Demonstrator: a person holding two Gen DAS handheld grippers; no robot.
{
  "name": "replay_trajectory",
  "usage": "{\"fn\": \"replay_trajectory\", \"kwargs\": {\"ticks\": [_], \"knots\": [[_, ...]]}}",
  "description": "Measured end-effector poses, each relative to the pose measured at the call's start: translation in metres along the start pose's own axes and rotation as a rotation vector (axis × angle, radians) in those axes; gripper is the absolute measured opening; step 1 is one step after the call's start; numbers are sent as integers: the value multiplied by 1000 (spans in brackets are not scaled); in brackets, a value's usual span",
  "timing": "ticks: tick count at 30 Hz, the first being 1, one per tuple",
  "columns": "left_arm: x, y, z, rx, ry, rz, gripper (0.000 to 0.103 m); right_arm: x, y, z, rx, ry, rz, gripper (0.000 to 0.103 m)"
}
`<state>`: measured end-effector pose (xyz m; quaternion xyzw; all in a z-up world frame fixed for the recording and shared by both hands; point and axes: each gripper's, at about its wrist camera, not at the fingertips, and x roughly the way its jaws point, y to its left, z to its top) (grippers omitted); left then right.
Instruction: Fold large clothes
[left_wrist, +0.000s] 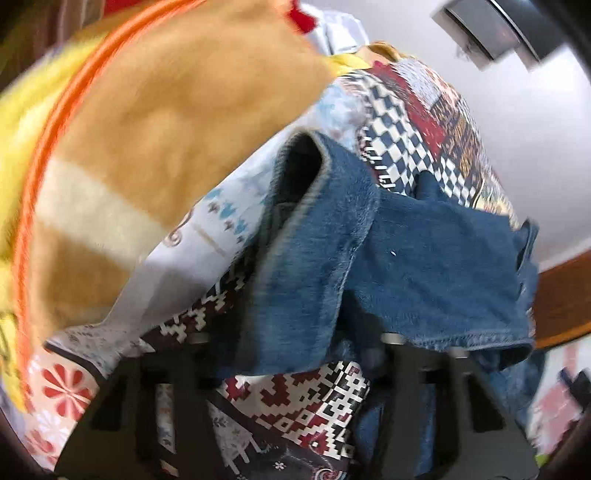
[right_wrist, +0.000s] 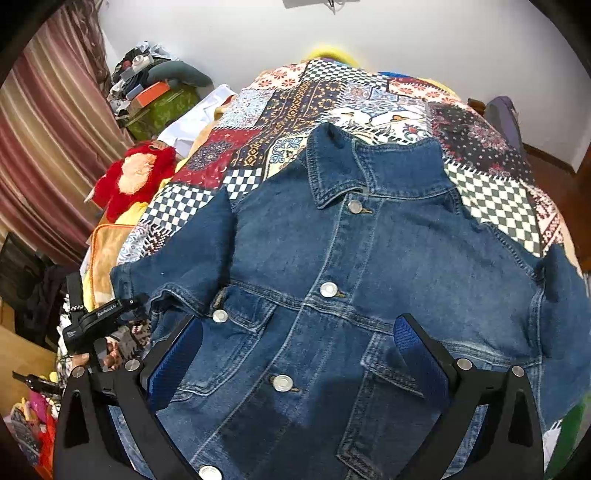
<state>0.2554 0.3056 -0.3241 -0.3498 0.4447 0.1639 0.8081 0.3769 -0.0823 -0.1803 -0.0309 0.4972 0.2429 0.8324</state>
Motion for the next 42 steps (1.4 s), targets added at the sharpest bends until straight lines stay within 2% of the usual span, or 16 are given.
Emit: {"fn": "replay_trajectory", "kwargs": {"ticks": [2,6,9,13,16,20,24,27,32,37,39,42], "knots": [[-9,-10,2,43,-20,12,23,-2,-1,-1,-11,-8,-16,103],[-45,-35,14,118,-105,-20,15,-8,-5,-4,-24,-21,-23,103],[-76,-61,28,174,-169,-73,13,-13,-9,-6,-19,-36,-21,103],[-124,-124,43,315,-275,-135,12,-23,-19,-9,-6,-63,-19,103],[-154,-185,44,444,-331,-201,12,-33,-32,-12,10,-90,-22,103],[-173,-253,31,569,-342,-310,12,-48,-58,-17,54,-129,-41,103],[-164,-329,3,680,-283,-414,12,-67,-90,-22,117,-158,-52,103],[-144,-374,-21,758,-222,-434,11,-83,-110,-27,148,-180,-69,103],[-88,-427,-71,851,-30,-452,9,-110,-142,-39,185,-216,-117,103],[-29,-442,-120,889,188,-422,9,-124,-172,-53,244,-218,-145,103],[-17,-442,-137,896,254,-412,9,-125,-179,-57,262,-211,-141,103],[-1,-439,-155,905,336,-356,13,-123,-186,-62,287,-198,-130,103]]}}
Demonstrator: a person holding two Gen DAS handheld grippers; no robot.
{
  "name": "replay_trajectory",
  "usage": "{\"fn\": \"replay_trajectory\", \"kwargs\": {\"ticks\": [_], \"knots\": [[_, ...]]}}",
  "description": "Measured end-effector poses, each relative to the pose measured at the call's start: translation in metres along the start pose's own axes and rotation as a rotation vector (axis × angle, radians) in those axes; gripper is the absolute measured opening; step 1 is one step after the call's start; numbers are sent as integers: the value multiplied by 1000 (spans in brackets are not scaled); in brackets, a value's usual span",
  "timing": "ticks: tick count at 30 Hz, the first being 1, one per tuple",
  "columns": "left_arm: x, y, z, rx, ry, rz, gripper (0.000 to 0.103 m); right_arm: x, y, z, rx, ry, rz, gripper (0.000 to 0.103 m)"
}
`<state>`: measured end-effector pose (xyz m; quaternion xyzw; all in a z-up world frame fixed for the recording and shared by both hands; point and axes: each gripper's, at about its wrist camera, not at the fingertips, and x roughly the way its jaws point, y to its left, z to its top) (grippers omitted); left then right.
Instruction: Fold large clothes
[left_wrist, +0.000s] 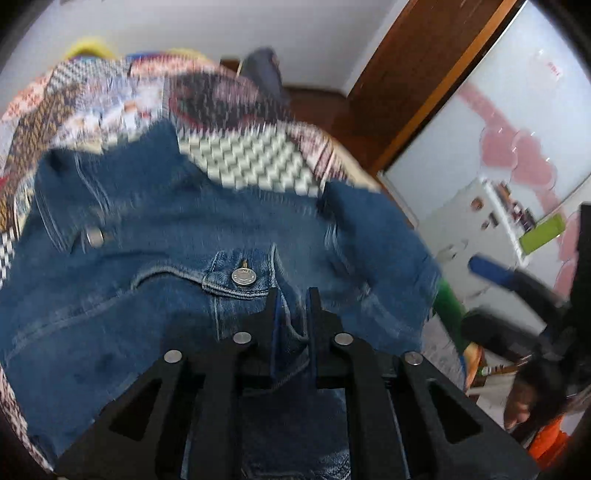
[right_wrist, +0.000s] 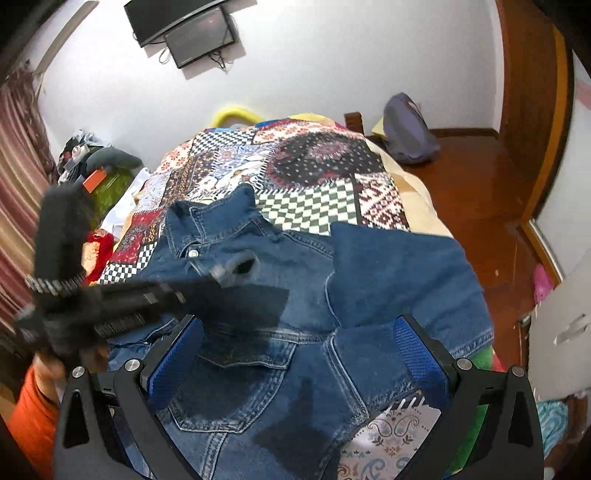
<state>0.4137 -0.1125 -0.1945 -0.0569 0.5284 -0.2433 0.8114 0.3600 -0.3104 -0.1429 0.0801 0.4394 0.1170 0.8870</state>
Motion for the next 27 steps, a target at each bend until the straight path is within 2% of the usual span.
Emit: {"fn": "replay_trajectory", "kwargs": {"ticks": [2,3,4,6,9,13,15,20,23,27], "knots": [[1,-4,-5,-4,19,-23,14,0,-1,1,12,-5,4,103],[-3,-5,-6,4,16,-27,21,0,1,3,13,-7,8,103],[-6,-6,-6,11,10,-20,35,0,4,4,12,-10,14,103],[-24,-7,-7,40,-43,16,53,-1,10,8,5,-15,32,103],[-65,-1,-11,94,-144,72,66,3,23,14,-17,-12,50,103],[-103,34,-21,87,-244,158,89,24,40,22,-41,31,93,103],[-121,64,-33,58,-273,224,91,43,47,25,-29,83,126,103],[-135,138,-66,-21,-217,370,91,109,57,25,28,273,176,103],[-130,184,-89,-101,-160,398,91,148,56,19,70,376,182,101],[-108,235,-120,-182,-78,446,91,182,51,9,116,461,141,94]]}}
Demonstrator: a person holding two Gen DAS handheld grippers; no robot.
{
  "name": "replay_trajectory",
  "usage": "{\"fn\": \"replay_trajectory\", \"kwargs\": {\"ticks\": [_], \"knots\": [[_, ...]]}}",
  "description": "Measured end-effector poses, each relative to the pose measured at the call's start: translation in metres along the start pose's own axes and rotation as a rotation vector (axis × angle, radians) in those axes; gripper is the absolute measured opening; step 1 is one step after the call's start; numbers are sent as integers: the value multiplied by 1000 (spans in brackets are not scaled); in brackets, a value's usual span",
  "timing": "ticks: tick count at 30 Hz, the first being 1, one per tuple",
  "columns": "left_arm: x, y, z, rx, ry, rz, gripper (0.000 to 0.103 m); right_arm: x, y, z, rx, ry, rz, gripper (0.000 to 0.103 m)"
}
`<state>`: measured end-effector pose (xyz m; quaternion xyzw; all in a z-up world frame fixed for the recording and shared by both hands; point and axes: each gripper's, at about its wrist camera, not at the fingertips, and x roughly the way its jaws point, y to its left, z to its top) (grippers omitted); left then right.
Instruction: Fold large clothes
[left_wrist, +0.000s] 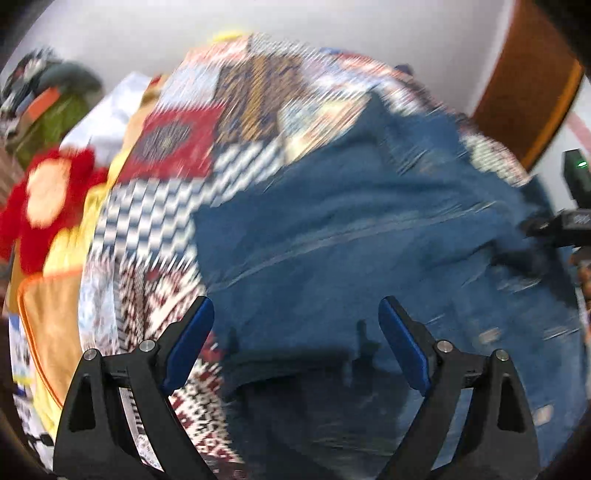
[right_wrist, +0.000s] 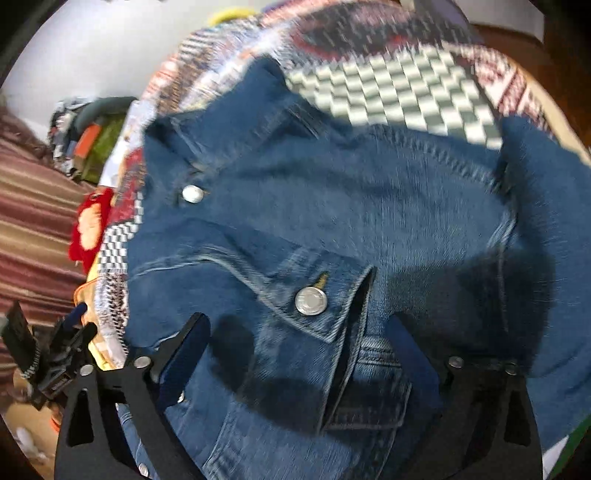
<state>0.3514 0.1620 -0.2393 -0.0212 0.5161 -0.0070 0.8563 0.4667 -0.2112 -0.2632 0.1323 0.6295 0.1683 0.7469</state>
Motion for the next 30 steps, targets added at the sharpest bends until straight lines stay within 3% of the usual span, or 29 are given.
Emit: {"fn": "replay_trajectory", "kwargs": {"ticks": [4,6,8,11,14,17,21,24,30], "knots": [[38,31,-21,-95,84,-15,91,19,-2,-2,5,19,7,85],[51,40,-25,-136,108,-48,91,21,3,-3,-29,7,-8,73],[60,47,-29,-176,119,-93,92,18,14,-4,-105,-5,-49,43],[62,50,-32,-191,117,-106,96,14,27,-3,-179,-33,-118,37],[61,51,-33,-187,117,-94,96,-3,42,-3,-253,-126,-192,34],[51,49,-32,-165,116,-52,96,-28,54,2,-291,-201,-196,34],[25,40,-24,-122,45,-36,96,-54,69,1,-374,-268,-223,33],[18,31,-20,-98,24,-49,96,-55,62,-2,-400,-265,-266,33],[42,20,-25,-76,86,-41,96,-24,33,0,-336,-199,-285,34]]}}
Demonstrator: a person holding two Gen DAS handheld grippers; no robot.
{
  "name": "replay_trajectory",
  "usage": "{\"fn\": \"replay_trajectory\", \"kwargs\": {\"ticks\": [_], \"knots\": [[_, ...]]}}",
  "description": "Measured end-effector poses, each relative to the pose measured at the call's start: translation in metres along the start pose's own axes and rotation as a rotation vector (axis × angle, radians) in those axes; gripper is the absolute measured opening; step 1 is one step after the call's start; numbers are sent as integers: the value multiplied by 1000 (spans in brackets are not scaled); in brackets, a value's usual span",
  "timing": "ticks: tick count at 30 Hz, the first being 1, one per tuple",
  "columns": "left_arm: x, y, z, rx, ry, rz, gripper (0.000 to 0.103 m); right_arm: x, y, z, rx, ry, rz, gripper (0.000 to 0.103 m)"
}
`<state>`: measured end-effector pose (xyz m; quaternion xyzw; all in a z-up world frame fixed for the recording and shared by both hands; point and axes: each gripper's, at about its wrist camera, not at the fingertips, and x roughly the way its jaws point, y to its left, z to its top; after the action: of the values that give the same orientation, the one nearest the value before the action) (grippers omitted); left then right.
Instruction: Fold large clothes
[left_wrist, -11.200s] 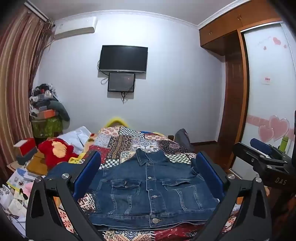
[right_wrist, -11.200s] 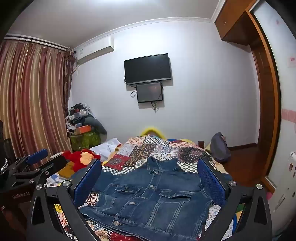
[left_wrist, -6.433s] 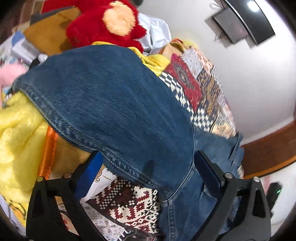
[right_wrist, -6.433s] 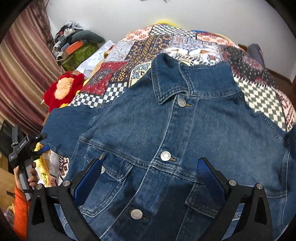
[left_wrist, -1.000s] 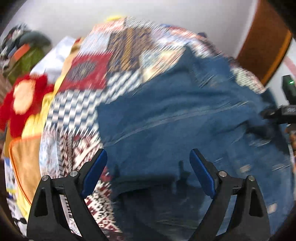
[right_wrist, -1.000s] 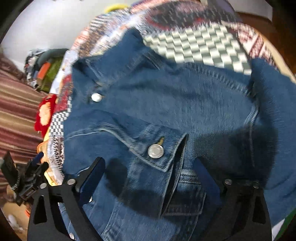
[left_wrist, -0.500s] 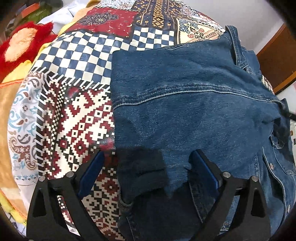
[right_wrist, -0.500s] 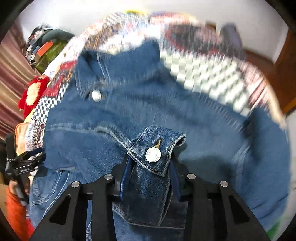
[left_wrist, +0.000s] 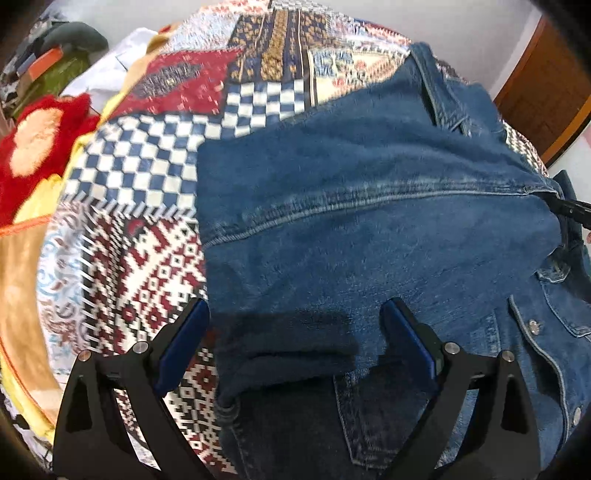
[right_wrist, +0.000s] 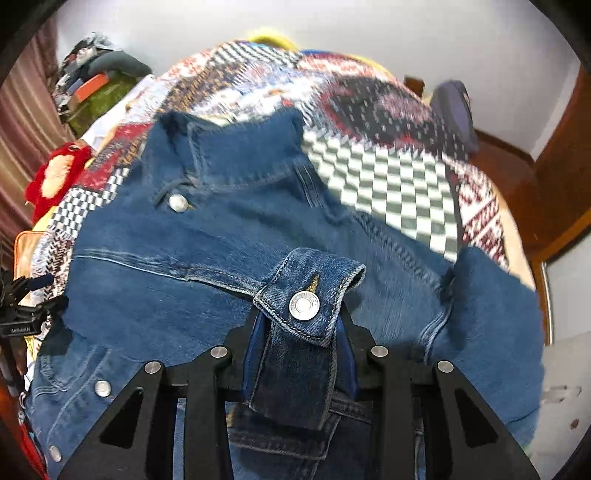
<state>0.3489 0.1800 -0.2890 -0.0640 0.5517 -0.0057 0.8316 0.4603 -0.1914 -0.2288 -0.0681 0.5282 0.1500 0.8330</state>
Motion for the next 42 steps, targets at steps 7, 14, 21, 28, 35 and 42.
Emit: {"fn": "replay_trajectory", "kwargs": {"ticks": [7,14,21,28,35,42], "knots": [[10,6,2,-37,17,-18,97,31,5,-7,-66,96,-72,56],[10,3,1,-70,33,-13,98,24,-1,-13,-70,84,-119,71],[-36,-29,19,18,-64,25,97,-43,-16,-11,34,-40,-37,71],[-90,-75,52,67,-199,-29,97,-117,-54,-21,148,-204,-12,71],[-108,-132,70,176,-265,-79,97,-163,-100,-47,210,-271,-65,71],[-87,-188,80,269,-240,-141,97,-145,-163,-94,368,-190,-57,71]]}}
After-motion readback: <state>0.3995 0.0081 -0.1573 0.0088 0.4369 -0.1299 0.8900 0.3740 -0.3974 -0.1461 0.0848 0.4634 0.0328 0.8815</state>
